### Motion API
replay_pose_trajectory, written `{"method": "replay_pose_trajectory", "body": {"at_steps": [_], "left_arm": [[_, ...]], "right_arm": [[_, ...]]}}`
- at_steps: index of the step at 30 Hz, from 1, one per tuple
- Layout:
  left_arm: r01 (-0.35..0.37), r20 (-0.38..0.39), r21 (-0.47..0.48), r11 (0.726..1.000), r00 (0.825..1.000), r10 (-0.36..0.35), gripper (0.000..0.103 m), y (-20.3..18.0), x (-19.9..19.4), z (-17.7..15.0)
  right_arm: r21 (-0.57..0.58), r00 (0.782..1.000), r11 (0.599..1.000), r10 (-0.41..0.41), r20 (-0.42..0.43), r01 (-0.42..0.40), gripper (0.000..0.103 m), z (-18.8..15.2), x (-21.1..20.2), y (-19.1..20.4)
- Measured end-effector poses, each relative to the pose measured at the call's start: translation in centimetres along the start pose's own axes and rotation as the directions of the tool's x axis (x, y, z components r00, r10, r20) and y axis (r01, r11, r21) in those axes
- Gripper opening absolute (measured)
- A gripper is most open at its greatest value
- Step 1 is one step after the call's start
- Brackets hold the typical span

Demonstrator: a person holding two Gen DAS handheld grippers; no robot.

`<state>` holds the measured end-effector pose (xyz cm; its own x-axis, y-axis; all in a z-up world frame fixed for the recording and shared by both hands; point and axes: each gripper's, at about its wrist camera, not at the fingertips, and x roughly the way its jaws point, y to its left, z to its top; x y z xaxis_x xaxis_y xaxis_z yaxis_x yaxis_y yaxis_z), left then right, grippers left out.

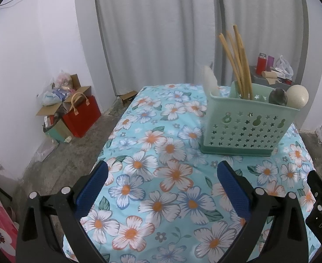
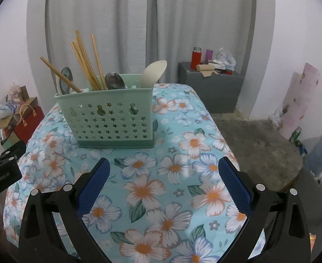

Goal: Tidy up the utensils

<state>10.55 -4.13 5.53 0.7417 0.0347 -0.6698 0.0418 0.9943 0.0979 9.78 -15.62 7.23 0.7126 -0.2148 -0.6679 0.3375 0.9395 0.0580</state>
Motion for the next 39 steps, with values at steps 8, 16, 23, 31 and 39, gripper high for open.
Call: {"method": "replay_pose_trajectory", "body": {"at_steps": [8, 16, 23, 31, 39], "left_arm": [[0.037, 0.008, 0.009, 0.999, 0.999, -0.037, 0.097, -0.1, -0.6, 0.0], [0.064, 0.020, 0.027, 0.998, 0.998, -0.064, 0.097, -0.9, -0.9, 0.2], [0.067, 0.024, 0.027, 0.997, 0.997, -0.067, 0.097, -1.2, -1.0, 0.5], [0.067, 0.023, 0.026, 0.997, 0.997, -0.067, 0.097, -1.1, -1.0, 0.5], [0.065, 0.021, 0.026, 0.998, 0.998, -0.066, 0.097, -1.1, -1.0, 0.6]], "right_arm": [[-0.003, 1.000, 1.000, 0.001, 0.003, -0.001, 0.095, 0.0, 0.0, 0.0], [-0.002, 1.000, 1.000, 0.001, 0.004, -0.001, 0.095, 0.1, -0.1, -0.1], [-0.006, 1.000, 1.000, 0.000, 0.008, 0.000, 0.095, 0.2, -0.1, -0.3], [-0.006, 1.000, 1.000, 0.001, 0.008, -0.001, 0.095, 0.2, 0.0, -0.2], [-0.006, 1.000, 1.000, 0.001, 0.008, -0.001, 0.095, 0.2, 0.0, -0.2]]}}
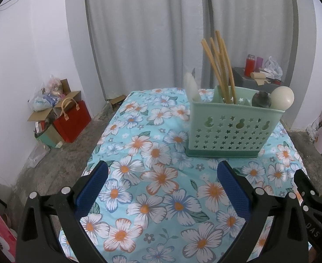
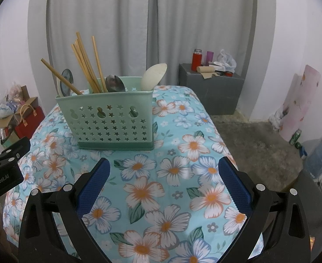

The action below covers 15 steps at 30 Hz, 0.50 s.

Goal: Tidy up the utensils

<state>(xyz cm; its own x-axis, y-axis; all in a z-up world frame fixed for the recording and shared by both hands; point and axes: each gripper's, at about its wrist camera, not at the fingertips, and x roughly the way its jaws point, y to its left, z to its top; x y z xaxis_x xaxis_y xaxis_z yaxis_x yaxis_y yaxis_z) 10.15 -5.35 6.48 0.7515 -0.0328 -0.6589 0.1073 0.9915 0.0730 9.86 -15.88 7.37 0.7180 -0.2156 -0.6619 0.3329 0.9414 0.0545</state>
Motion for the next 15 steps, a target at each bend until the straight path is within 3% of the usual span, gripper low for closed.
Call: {"method": "replay_pose_trajectory", "body": {"at_steps": [15], "left_arm": [[-0.007, -0.005, -0.003, 1.000, 1.000, 0.007, 0.097, 0.06, 0.00, -0.29]], "right_arm": [[0.001, 1.000, 1.000, 0.000, -0.002, 0.000, 0.095, -0.02, 0.01, 0.12]]}}
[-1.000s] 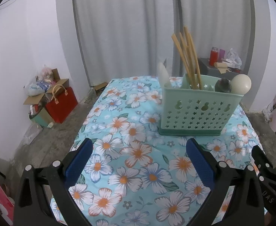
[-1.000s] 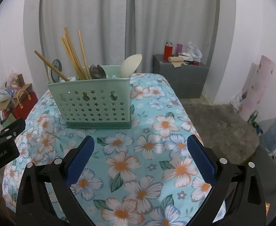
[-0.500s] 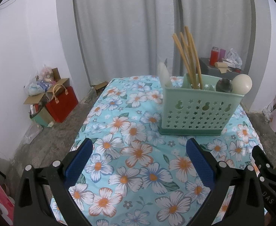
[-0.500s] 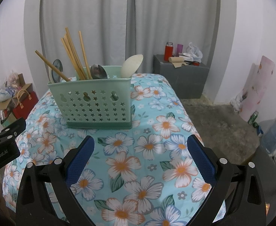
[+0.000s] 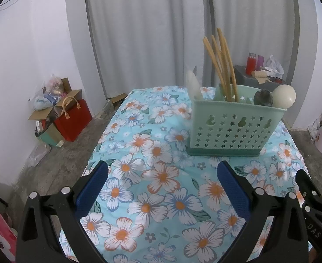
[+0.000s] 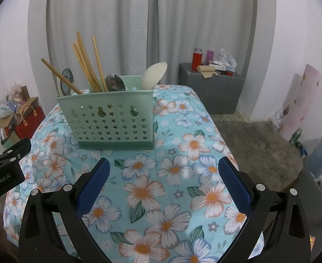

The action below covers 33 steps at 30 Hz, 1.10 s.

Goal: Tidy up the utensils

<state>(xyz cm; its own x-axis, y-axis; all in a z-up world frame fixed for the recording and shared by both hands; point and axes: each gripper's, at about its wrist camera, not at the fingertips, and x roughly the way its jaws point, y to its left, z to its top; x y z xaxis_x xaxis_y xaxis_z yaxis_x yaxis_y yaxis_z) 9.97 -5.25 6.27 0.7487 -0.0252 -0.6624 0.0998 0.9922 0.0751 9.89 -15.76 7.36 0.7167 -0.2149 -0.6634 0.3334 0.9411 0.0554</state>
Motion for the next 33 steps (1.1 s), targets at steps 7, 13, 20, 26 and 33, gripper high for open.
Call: {"method": "replay_pose_trajectory", "body": {"at_steps": [7, 13, 20, 26, 33], "left_arm": [[0.000, 0.001, 0.000, 1.000, 1.000, 0.000, 0.097, -0.03, 0.02, 0.06], [-0.002, -0.002, -0.002, 1.000, 1.000, 0.002, 0.097, 0.08, 0.05, -0.09], [-0.002, -0.003, -0.002, 1.000, 1.000, 0.002, 0.097, 0.13, 0.11, -0.07], [-0.004, -0.009, -0.005, 1.000, 1.000, 0.004, 0.097, 0.35, 0.11, -0.49], [-0.005, -0.011, -0.007, 1.000, 1.000, 0.005, 0.097, 0.54, 0.12, -0.63]], "right_arm": [[0.001, 1.000, 1.000, 0.001, 0.000, -0.001, 0.095, -0.07, 0.02, 0.03], [-0.001, 1.000, 1.000, 0.002, -0.001, -0.002, 0.095, -0.09, 0.04, 0.06], [0.000, 1.000, 1.000, 0.003, -0.002, -0.003, 0.095, -0.16, 0.03, 0.10], [-0.001, 1.000, 1.000, 0.004, -0.005, -0.004, 0.095, -0.32, 0.05, 0.22], [-0.001, 1.000, 1.000, 0.006, -0.006, -0.006, 0.095, -0.35, 0.07, 0.16]]}}
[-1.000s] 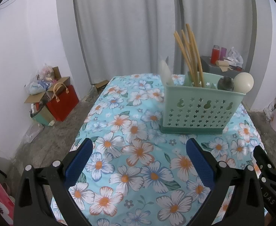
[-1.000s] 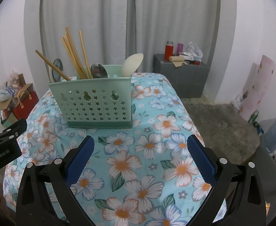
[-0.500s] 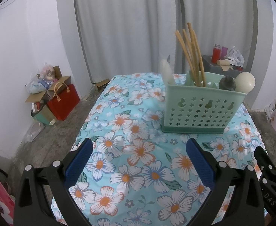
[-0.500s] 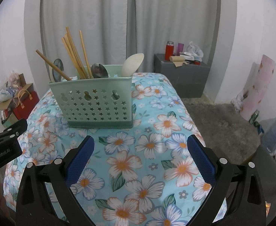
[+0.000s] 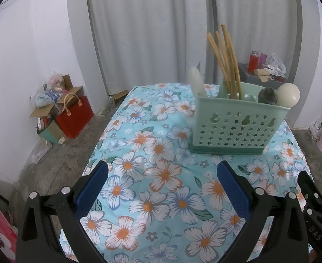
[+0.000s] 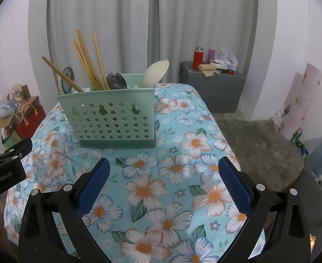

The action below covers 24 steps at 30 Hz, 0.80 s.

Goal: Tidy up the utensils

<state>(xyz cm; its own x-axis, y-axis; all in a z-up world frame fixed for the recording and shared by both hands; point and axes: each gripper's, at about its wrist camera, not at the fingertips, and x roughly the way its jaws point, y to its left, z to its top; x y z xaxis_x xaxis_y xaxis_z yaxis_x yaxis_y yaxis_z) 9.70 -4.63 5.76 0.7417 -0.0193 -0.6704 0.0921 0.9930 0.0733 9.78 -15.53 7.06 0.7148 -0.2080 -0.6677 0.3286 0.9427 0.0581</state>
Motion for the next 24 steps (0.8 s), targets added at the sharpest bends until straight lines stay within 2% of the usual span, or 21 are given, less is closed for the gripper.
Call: {"method": "replay_pose_trajectory", "body": {"at_steps": [24], "left_arm": [[0.003, -0.004, 0.003, 1.000, 1.000, -0.003, 0.097, 0.06, 0.12, 0.19]], "right_arm": [[-0.010, 1.000, 1.000, 0.018, 0.001, -0.018, 0.095, 0.07, 0.18, -0.01]]}}
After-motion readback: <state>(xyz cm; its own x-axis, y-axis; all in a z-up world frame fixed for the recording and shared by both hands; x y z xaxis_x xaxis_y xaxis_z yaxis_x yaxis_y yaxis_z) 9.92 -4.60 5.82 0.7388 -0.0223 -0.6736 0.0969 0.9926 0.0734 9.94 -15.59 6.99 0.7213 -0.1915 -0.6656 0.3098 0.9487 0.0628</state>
